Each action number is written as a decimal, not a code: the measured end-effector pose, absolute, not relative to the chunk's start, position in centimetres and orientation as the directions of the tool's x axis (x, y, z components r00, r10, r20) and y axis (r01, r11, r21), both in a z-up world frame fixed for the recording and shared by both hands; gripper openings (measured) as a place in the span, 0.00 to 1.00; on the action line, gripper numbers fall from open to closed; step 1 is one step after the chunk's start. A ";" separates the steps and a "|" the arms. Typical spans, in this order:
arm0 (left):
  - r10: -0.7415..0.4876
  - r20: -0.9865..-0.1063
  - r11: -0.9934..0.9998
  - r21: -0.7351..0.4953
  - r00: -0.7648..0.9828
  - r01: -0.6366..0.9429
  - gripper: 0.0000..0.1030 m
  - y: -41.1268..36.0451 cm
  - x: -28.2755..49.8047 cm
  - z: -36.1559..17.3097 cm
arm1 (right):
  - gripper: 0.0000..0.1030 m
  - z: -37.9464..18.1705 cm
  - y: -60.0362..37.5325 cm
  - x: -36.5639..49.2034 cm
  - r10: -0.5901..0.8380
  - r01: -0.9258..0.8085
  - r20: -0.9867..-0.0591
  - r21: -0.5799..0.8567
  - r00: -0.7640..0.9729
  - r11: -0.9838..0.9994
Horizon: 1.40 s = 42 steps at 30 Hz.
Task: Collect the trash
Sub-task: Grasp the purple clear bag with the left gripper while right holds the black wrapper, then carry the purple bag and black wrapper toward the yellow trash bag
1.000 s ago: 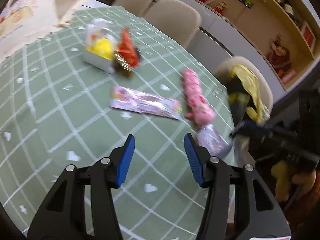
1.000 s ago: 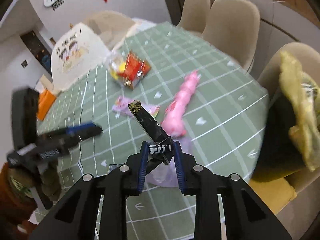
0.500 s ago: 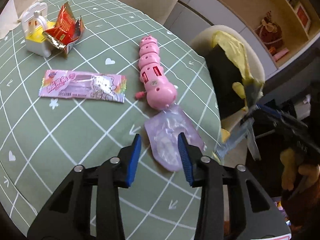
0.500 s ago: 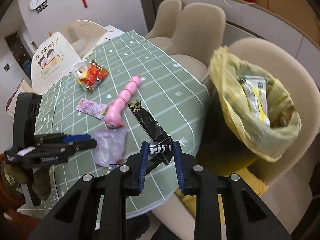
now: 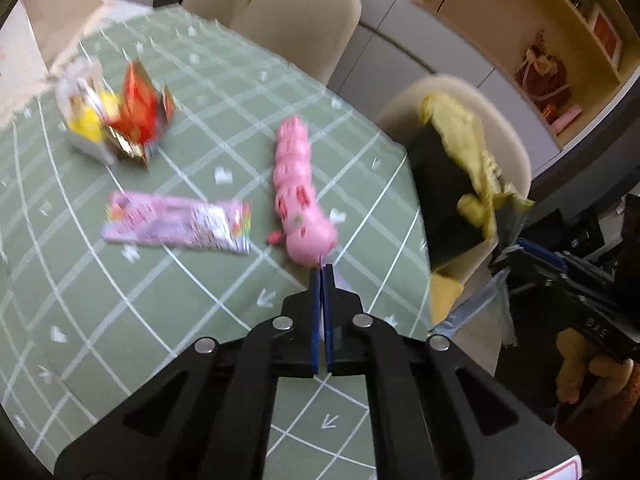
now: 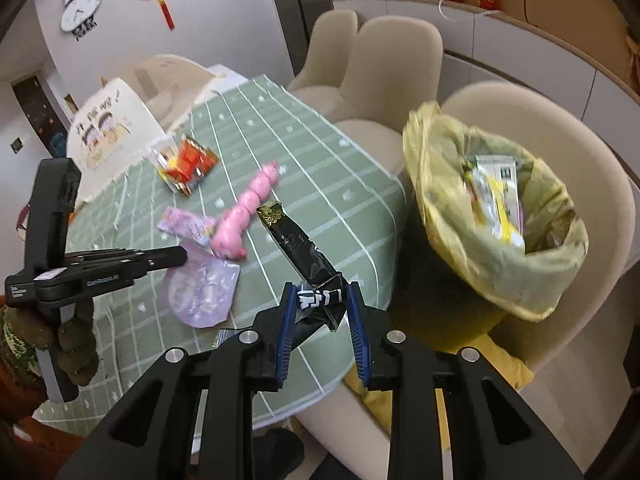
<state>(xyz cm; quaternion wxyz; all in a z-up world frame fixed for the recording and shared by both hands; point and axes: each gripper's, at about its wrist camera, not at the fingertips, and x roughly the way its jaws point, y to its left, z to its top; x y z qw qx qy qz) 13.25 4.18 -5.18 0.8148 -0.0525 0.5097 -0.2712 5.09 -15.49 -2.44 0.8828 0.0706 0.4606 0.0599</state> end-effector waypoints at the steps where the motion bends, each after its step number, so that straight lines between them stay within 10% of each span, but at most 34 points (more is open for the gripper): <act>1: -0.496 -0.794 0.848 -0.358 0.351 0.391 0.01 4.4 13.3 -4.3 | 0.24 -2.0 -15.6 5.3 0.181 -0.048 -0.796 0.189 0.578 0.981; 24: -0.499 -0.631 0.855 -0.246 0.594 0.457 0.01 -5.7 17.2 11.1 | 0.25 8.2 -26.3 10.3 0.219 -0.141 -0.598 0.175 0.771 0.974; 42: -0.610 -0.701 0.762 -0.390 0.369 0.518 0.01 -22.1 22.5 3.1 | 0.25 4.6 -42.4 8.9 0.060 0.098 -0.644 0.206 0.763 0.974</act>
